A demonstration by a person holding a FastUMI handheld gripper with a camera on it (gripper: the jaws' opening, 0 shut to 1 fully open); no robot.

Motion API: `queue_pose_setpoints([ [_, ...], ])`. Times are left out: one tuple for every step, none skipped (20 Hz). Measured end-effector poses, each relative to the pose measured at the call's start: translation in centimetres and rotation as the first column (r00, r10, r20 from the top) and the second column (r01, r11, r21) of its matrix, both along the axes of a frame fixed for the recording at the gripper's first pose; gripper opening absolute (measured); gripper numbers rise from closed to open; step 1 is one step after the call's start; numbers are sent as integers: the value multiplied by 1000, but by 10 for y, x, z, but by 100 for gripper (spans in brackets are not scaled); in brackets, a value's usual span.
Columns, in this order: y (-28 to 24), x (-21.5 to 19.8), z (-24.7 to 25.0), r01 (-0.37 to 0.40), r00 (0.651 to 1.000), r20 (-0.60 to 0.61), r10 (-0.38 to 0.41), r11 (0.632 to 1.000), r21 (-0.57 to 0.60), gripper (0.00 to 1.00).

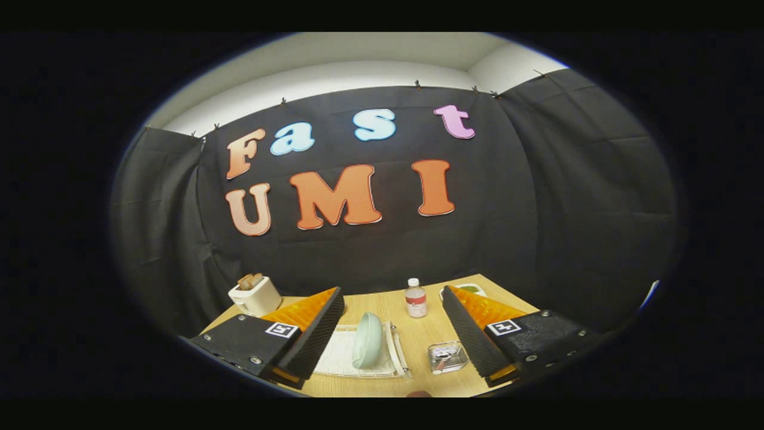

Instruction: Take the plate from the dish rack, then take the spoon from the basket and place it into the plate.

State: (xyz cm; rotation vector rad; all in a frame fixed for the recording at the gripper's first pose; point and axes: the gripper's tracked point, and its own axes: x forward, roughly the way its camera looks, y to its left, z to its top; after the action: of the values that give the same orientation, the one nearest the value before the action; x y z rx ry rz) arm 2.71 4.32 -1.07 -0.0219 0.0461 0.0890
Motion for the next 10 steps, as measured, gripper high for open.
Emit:
queue_pose_setpoints([
  [0,0,-2,3,1000,-4,-3,1000,-6,99],
  [-1,1,-4,5,1000,-11,-5,1000,-10,99],
  [-1,2,-7,5,1000,-17,-5,1000,-10,99],
  [0,1,-9,4,1000,-25,-4,1000,-8,99],
  [1,3,-14,4,999,-35,-4,1000,-8,99],
  [0,4,-20,7,999,-48,-7,1000,-11,99],
  [-2,7,-27,11,998,-62,-12,1000,-16,99],
  [-2,8,-34,13,997,-79,-14,1000,-21,99],
  [-1,10,-41,12,995,-97,-14,1000,-26,99],
  [1,12,-48,11,993,-116,-14,1000,-29,99],
])
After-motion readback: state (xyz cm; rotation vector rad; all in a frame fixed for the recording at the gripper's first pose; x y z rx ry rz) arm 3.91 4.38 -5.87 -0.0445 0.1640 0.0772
